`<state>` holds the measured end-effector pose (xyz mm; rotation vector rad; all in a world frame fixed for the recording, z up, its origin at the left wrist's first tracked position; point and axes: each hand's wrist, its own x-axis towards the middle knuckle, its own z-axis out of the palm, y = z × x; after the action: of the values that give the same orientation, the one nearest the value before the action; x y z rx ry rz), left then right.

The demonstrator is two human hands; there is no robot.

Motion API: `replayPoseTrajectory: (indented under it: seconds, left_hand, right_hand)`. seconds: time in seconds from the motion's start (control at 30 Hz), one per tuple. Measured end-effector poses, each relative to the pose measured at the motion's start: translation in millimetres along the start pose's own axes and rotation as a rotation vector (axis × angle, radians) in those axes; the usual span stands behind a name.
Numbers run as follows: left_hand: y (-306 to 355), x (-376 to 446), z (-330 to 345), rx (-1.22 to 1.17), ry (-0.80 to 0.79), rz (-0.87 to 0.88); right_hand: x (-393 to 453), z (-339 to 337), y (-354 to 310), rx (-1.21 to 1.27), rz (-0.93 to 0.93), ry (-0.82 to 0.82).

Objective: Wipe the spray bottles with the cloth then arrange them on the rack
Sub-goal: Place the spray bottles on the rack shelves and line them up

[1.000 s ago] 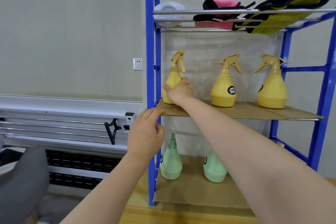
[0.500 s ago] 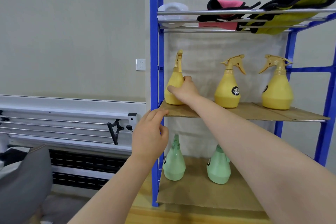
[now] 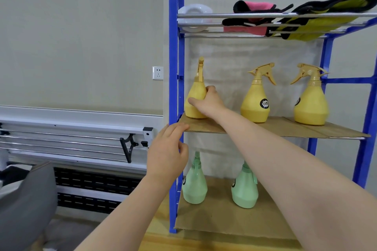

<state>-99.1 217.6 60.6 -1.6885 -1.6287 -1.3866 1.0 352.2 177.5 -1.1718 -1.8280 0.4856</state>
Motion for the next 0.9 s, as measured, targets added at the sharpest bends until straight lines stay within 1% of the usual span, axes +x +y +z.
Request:
replayPoseTrajectory:
  seconds: [0.17, 0.3, 0.47, 0.53, 0.63, 0.7, 0.8, 0.9]
  left_hand:
    - [-0.1, 0.9, -2.8, 0.031, -0.02, 0.005]
    - [-1.4, 4.9, -10.8, 0.037, -0.076, 0.036]
    - [4.9, 6.9, -23.9, 0.229, -0.152, 0.048]
    - [10.6, 5.8, -27.6, 0.275, -0.144, 0.052]
    - [23.6, 1.0, -25.8, 0.305, -0.131, 0.068]
    - [35.4, -2.5, -20.5, 0.289, -0.129, 0.119]
    - [55.7, -3.1, -7.4, 0.251, -0.148, 0.208]
    - [80.3, -1.5, 8.9, 0.196, -0.2, 0.211]
  right_hand:
    - [-5.7, -3.8, -3.0, -0.014, 0.043, -0.061]
    - [-15.8, -17.1, -0.6, -0.04, 0.063, -0.091]
    - [-38.8, -45.9, 18.1, -0.093, -0.02, -0.074]
    - [-49.2, -61.5, 29.1, -0.112, -0.077, -0.013]
    - [-66.5, -89.5, 47.7, -0.011, -0.221, 0.154]
    - [-74.0, -109.7, 59.1, -0.008, -0.269, 0.203]
    - [-75.9, -135.9, 76.0, -0.056, -0.232, 0.243]
    - [-74.1, -158.2, 93.4, -0.066, -0.14, 0.301]
